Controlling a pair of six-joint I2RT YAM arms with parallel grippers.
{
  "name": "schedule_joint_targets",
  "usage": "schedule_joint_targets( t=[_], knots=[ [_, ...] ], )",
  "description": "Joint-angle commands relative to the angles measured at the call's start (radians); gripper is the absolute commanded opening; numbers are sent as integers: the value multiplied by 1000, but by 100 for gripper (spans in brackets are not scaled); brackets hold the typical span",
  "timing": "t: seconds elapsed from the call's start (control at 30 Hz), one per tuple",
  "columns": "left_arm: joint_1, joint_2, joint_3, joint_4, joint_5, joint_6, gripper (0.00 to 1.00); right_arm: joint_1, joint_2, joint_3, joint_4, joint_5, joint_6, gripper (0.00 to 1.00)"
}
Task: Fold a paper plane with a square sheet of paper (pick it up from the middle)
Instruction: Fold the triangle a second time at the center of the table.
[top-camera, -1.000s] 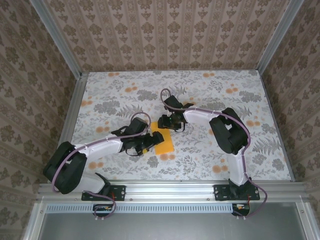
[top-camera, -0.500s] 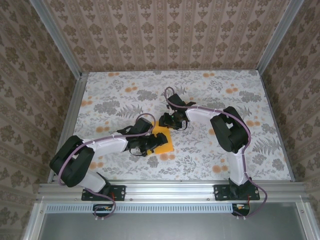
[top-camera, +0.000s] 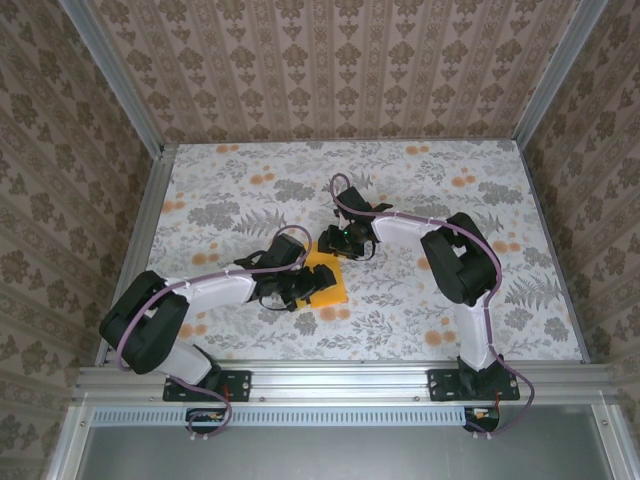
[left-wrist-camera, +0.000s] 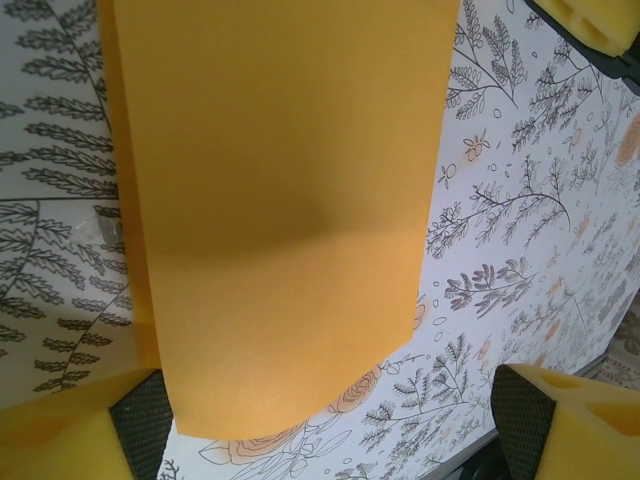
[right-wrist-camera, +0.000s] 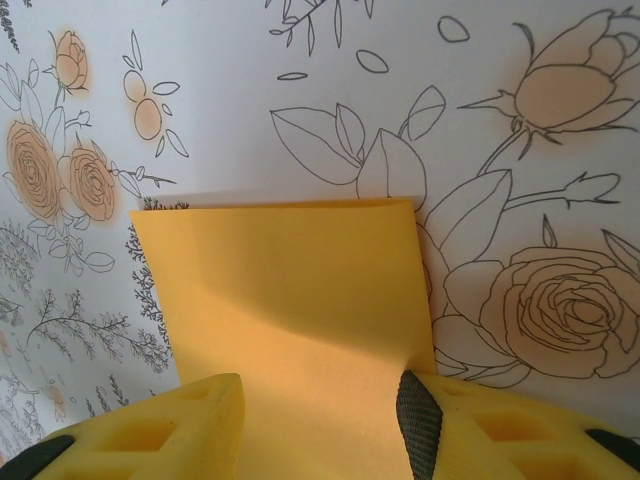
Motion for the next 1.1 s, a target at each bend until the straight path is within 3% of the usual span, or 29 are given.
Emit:
schedule_joint_targets(
  t=[0.0,0.47,0.8,1.07],
  knots=[
    [10,-23,19,28,10,33,85,-7,60,-33,-14,15,6,49],
    [67,-17,7,122,10,96,72,-7,62,-35,-7,6,5,49],
    [52,-33,-31,101,37,58,54,-9,62,-37,-7,3,5,49],
    [35,-80,-26,112,43,62,49,-10,66,-34,-14,6,3,49]
  ],
)
